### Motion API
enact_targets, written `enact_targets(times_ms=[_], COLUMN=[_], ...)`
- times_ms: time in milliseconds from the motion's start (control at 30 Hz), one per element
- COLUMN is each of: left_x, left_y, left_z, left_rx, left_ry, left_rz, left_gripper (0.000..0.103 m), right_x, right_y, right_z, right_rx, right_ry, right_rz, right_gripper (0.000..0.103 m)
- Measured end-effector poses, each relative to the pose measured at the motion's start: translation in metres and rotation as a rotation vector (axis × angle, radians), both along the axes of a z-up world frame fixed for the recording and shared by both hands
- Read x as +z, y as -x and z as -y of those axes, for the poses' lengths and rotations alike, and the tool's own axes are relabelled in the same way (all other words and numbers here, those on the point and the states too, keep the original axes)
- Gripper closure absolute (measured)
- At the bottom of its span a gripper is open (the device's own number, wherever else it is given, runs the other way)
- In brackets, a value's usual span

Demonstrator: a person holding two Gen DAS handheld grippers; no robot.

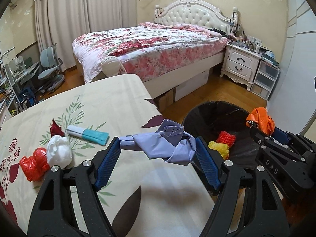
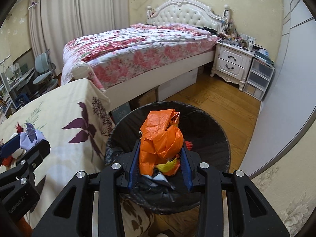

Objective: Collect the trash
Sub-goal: 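Carry the held lavender cloth and orange bag over the trash bin, then open both tools to drop the cloth and orange bag into the bin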

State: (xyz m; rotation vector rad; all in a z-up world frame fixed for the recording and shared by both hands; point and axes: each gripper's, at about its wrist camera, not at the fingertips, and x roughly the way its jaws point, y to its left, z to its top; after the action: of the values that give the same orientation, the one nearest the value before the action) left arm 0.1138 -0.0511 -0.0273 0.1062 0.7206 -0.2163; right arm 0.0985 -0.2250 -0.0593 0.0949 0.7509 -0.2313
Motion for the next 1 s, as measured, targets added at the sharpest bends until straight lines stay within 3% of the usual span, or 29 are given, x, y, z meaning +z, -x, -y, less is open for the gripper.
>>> enact_targets(times_ms=[433, 1000], left_x=[-0.022, -0.036], left_y=[-0.031, -0.053], left_z=[0.055, 0.084], left_rx=[-0.075, -0.112], left_ry=[-0.052, -0.083], left_rz=[-0.025, -0.066], left_gripper=[0.028, 0.028], right_x=[-0.014, -0.019], right_y=[-0.011, -0.011], right_z=[0.038, 0.057], right_rx=[-0.108, -0.149], right_ry=[0.002, -0.036], right_rz=[-0.011, -0.015], right_gripper=[0.066, 0.066])
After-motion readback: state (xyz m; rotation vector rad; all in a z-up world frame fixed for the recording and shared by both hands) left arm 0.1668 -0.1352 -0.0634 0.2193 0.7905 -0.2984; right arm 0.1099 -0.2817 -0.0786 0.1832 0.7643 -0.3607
